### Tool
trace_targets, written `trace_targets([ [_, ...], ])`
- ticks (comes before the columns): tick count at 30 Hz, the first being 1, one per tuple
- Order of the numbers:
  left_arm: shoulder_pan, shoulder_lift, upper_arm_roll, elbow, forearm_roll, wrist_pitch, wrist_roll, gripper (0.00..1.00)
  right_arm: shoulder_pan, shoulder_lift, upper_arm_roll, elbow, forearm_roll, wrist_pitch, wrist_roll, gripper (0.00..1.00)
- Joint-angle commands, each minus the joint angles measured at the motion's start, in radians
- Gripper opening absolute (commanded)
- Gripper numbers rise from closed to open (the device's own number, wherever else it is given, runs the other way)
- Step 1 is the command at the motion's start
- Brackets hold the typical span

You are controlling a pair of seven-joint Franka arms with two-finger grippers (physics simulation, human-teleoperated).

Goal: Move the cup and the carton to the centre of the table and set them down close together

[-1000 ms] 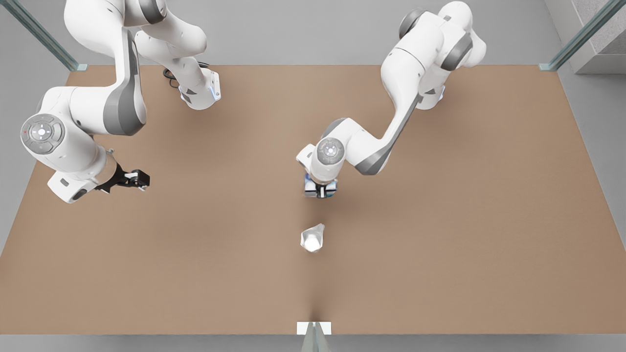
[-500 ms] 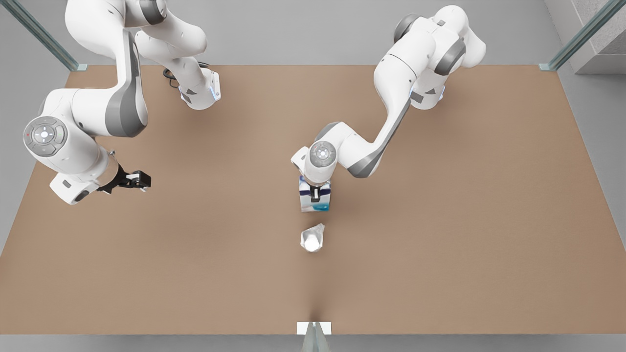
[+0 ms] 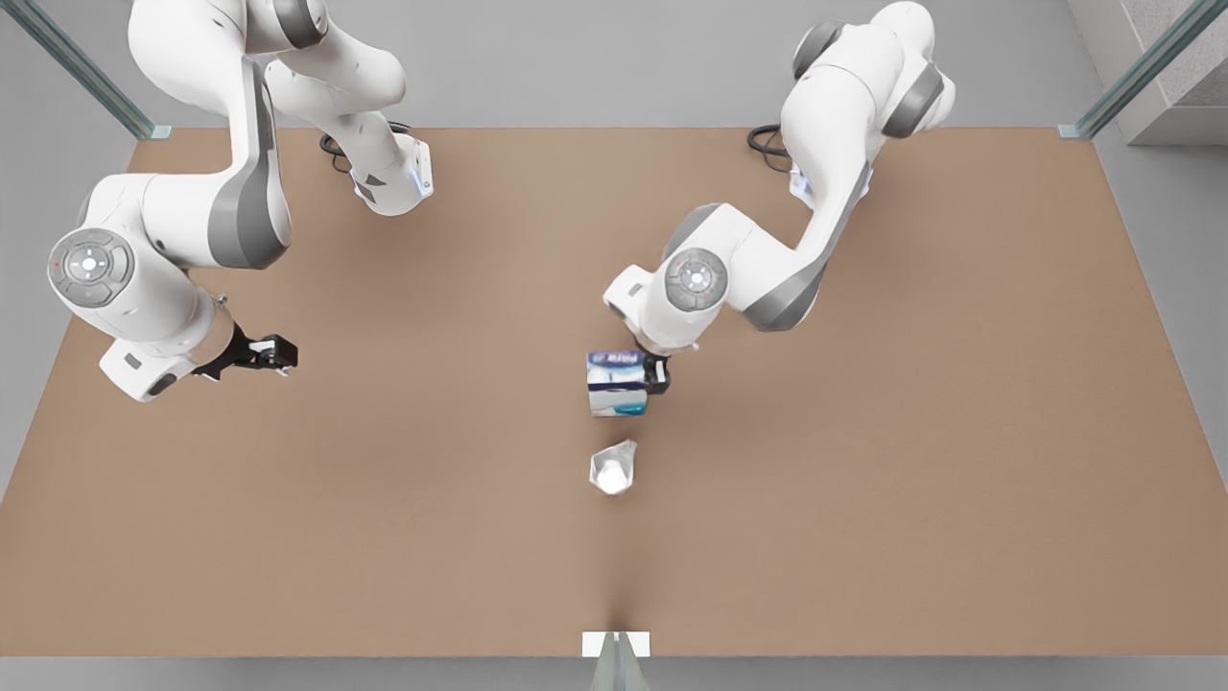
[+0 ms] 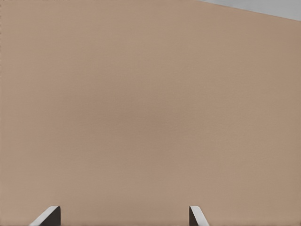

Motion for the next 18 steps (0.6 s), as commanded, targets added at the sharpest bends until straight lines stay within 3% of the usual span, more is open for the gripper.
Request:
trace_targets([
  [1, 0.021, -0.005, 0.0, 0.004, -0.035, -0.008, 0.0, 1.0, -0.001, 0.0, 0.0, 0.0, 0.0, 0.0, -0.001, 1.0],
  [2, 0.062, -0.015, 0.009, 0.003, -0.035, -0.024, -0.005, 1.0, -0.001, 0.0, 0.0, 0.0, 0.0, 0.0, -0.002, 1.0],
  [4, 0.13, -0.057, 0.141, -0.001, -0.037, -0.079, -0.103, 1.0, -0.001, 0.0, 0.0, 0.0, 0.0, 0.0, 0.0, 1.0],
  [6, 0.232, -0.101, 0.144, -0.014, -0.025, -0.136, -0.584, 1.0, -0.001, 0.0, 0.0, 0.0, 0.0, 0.0, -0.002, 1.0],
  [10, 0.407, -0.117, 0.162, -0.017, 0.169, -0.268, -0.868, 1.0, -0.001, 0.0, 0.0, 0.0, 0.0, 0.0, 0.0, 1.0],
  [12, 0.53, -0.181, 0.139, -0.074, 0.187, -0.254, -0.881, 1.0, -0.001, -0.002, 0.0, 0.0, 0.0, 0.0, -0.001, 1.0],
  [13, 0.593, -0.229, 0.084, -0.128, 0.216, -0.252, -0.936, 1.0, -0.001, -0.002, 0.0, 0.0, 0.0, 0.0, 0.0, 1.0],
  [14, 0.683, -0.239, -0.053, -0.14, 0.282, -0.261, -1.052, 1.0, -0.001, -0.002, 0.0, 0.0, 0.0, -0.002, 0.0, 1.0],
  [18, 0.651, -0.241, -0.028, -0.139, 0.294, -0.265, -1.059, 1.0, -0.001, -0.002, 0.0, 0.0, 0.0, 0.0, 0.0, 1.0],
])
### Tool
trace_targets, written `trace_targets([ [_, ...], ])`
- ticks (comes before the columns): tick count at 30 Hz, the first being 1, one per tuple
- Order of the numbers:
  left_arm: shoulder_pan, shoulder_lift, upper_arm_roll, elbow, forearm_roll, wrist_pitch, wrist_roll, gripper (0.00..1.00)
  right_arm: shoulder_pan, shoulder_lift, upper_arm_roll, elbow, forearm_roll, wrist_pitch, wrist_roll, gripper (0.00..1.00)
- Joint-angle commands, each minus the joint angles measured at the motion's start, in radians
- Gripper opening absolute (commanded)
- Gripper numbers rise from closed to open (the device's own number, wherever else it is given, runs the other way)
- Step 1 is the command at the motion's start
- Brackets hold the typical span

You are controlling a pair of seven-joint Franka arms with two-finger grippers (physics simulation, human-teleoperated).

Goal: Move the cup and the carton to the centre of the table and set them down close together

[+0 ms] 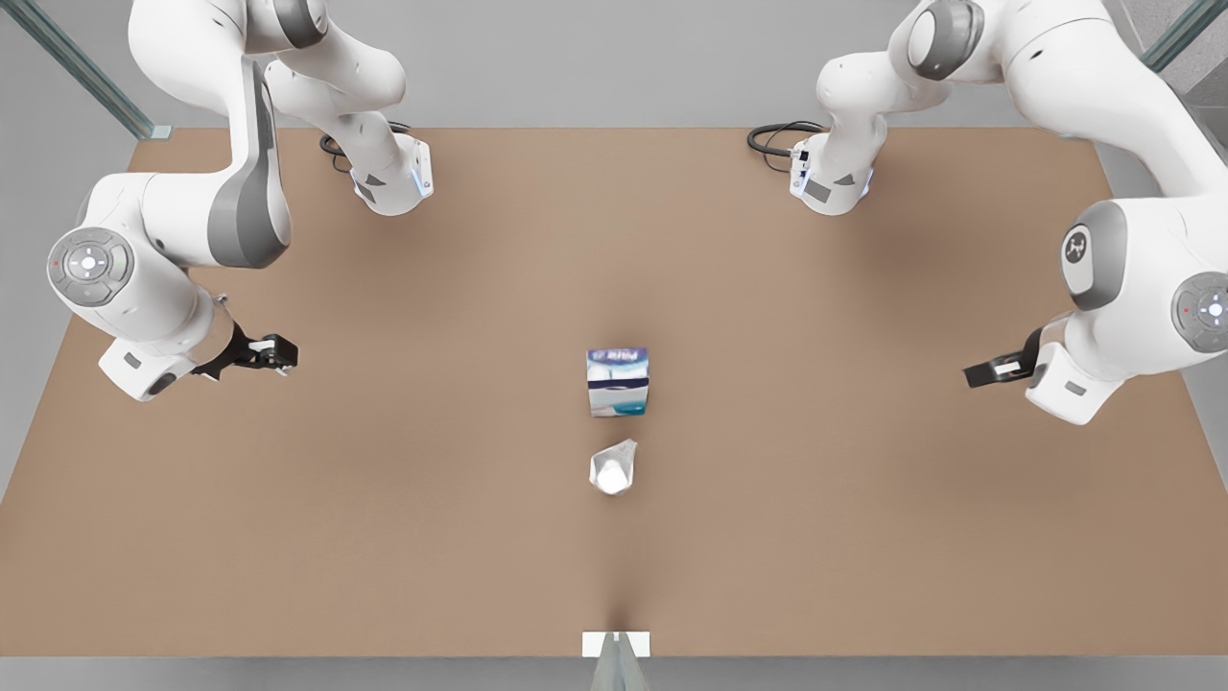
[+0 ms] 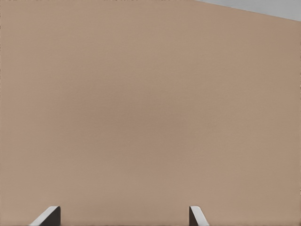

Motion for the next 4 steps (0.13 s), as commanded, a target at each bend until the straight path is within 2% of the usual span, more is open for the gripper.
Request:
trace_targets([
  [1, 0.001, 0.0, 0.0, 0.0, 0.032, 0.0, 0.003, 1.0, 0.0, 0.0, 0.0, 0.0, 0.0, 0.0, -0.001, 1.0],
  [4, 0.001, 0.003, 0.0, 0.0, 0.029, 0.012, 0.071, 1.0, 0.0, 0.0, 0.0, 0.0, 0.0, 0.0, 0.001, 1.0],
])
